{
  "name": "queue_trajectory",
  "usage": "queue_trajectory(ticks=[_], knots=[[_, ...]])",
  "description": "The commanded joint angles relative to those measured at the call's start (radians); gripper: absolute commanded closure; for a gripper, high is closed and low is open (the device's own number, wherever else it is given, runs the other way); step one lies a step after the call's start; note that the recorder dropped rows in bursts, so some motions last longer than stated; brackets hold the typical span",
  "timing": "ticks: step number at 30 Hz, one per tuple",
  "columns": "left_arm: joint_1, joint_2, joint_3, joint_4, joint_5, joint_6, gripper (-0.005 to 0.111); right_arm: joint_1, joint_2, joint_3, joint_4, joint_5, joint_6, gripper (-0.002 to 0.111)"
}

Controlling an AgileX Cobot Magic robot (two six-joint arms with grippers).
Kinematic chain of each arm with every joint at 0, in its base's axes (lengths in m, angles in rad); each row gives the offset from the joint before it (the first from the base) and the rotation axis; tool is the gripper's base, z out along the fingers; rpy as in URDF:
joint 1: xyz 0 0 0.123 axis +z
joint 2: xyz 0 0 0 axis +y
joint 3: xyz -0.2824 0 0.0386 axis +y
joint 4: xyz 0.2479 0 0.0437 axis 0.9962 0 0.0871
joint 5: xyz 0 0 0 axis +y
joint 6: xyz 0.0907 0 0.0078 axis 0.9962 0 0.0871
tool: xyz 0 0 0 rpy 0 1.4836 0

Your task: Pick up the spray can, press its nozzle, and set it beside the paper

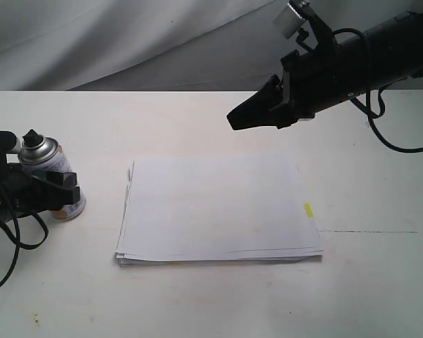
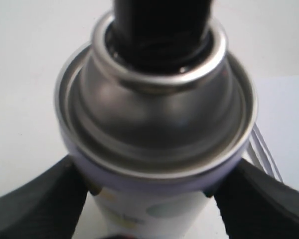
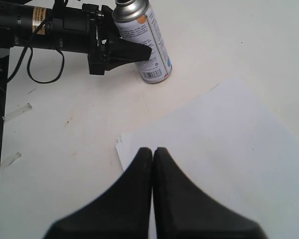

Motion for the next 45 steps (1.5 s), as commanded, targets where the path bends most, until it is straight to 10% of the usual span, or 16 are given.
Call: queue_trajectory(ticks=[1,8,13,26,45], knots=[[0.000,-0.006,0.001,-0.009,-0.038,-0.005,0.094,0.000,-0.009,-0.006,0.004,0.007,0.002,0.108],[0.000,-0.006,0.001,-0.009,-0.016,-0.009,0.044,0.000,-0.009,-0.006,0.004,0.007,0.002,0.108],[0.000,-0.006,0.001,-0.014,-0.014,-0.011,0.029,0.000,-0.009,-0.006,0.004,0.007,0.002,0.108],[0.000,-0.155,0.001,-0.014,0.004,-0.005,0.028,0.000,-0.009,-0.006,0.004,0.006,0.000,0.108],[0.000,-1.080,0.001,-0.010,0.563,-0.001,0.028,0.000,-0.009,-0.006,0.004,0.006,0.000,0.108]])
